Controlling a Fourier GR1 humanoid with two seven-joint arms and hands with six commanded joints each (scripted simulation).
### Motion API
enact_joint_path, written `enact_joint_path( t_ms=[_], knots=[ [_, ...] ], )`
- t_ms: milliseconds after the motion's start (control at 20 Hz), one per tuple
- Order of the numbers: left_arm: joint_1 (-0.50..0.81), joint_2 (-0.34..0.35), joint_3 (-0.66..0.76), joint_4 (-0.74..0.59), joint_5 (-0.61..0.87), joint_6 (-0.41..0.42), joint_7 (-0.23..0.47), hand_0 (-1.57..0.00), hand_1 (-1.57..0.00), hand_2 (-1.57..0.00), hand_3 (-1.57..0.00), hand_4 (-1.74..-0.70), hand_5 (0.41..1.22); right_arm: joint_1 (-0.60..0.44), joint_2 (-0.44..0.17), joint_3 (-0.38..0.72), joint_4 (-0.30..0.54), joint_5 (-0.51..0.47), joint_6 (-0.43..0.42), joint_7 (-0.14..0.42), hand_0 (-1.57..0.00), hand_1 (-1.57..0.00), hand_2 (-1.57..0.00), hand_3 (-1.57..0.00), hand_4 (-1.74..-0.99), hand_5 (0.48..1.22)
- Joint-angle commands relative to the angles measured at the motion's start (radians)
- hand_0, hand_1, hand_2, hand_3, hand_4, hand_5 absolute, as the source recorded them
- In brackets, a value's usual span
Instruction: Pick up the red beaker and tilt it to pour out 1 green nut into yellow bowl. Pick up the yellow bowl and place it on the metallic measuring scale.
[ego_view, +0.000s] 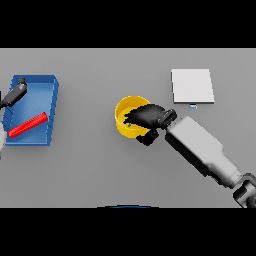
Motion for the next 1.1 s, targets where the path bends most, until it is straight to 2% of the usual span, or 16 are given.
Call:
enact_joint_path(
  t_ms=[0,100,200,250,350,450,650,800,900,950,1000,1050],
  knots=[
    [0.003,0.002,0.003,0.006,0.003,-0.001,-0.005,0.0,0.0,0.0,0.0,-0.75,0.701,0.002,-0.006,0.0,-0.005,0.0,0.0,-0.009,-0.16,-0.14,-0.15,-0.18,-1.321,0.839],
    [-0.011,-0.005,-0.002,0.016,0.003,-0.004,-0.009,0.0,0.0,0.0,0.0,-0.76,0.703,0.005,-0.006,0.004,-0.014,-0.005,0.008,-0.021,-0.67,-0.65,-0.61,-0.31,-1.394,0.976],
    [0.001,-0.009,-0.007,0.004,0.0,-0.002,-0.012,0.0,0.0,0.0,0.0,-0.76,0.703,0.015,-0.009,0.007,-0.033,-0.018,0.029,-0.019,-0.99,-0.98,-0.96,-0.55,-1.514,1.064],
    [-0.003,0.002,0.0,0.001,0.005,-0.009,-0.008,0.0,0.0,0.0,0.0,-0.76,0.701,0.014,-0.016,0.007,-0.029,-0.026,0.029,-0.034,-1.11,-1.1,-1.08,-0.71,-1.557,1.096],
    [0.002,-0.001,-0.004,-0.006,0.005,-0.01,-0.011,0.0,0.0,0.0,0.0,-0.75,0.698,0.011,-0.028,0.012,-0.029,-0.035,0.037,-0.058,-1.28,-1.27,-1.18,-1.01,-1.623,1.141],
    [-0.009,-0.002,-0.007,0.004,-0.002,-0.006,-0.008,0.0,0.0,0.0,0.0,-0.75,0.692,0.005,-0.033,0.012,-0.031,-0.043,0.047,-0.054,-1.38,-1.38,-1.23,-1.21,-1.666,1.17],
    [-0.015,0.003,-0.008,0.013,-0.007,-0.007,-0.011,0.0,0.0,0.0,0.0,-0.74,0.688,0.005,-0.04,0.007,-0.038,-0.058,0.04,-0.05,-1.49,-1.49,-1.29,-1.39,-1.71,1.2],
    [-0.008,0.0,-0.011,0.012,-0.009,-0.005,-0.012,0.0,0.0,0.0,0.0,-0.73,0.685,0.006,-0.05,0.009,-0.061,-0.053,0.027,-0.042,-1.53,-1.53,-1.31,-1.4,-1.725,1.21],
    [-0.007,0.007,-0.007,0.011,-0.006,-0.01,-0.018,0.0,0.0,0.0,0.0,-0.73,0.69,-0.009,-0.059,-0.01,-0.075,-0.067,0.045,-0.042,-1.55,-1.55,-1.36,-1.34,-1.731,1.214],
    [-0.011,0.008,-0.006,0.005,-0.007,-0.007,-0.011,0.0,0.0,0.0,0.0,-0.73,0.691,-0.015,-0.058,-0.021,-0.094,-0.072,0.056,-0.01,-1.55,-1.55,-1.37,-1.31,-1.733,1.215],
    [-0.02,0.003,-0.008,0.006,-0.006,-0.008,-0.011,0.0,0.0,0.0,0.0,-0.73,0.692,-0.02,-0.063,-0.031,-0.116,-0.082,0.073,-0.003,-1.55,-1.55,-1.39,-1.29,-1.735,1.217],
    [-0.02,0.007,-0.007,0.011,-0.004,-0.014,-0.013,0.0,0.0,0.0,0.0,-0.74,0.69,-0.018,-0.083,-0.035,-0.13,-0.084,0.078,-0.02,-1.56,-1.56,-1.4,-1.27,-1.736,1.217]
  ],
)
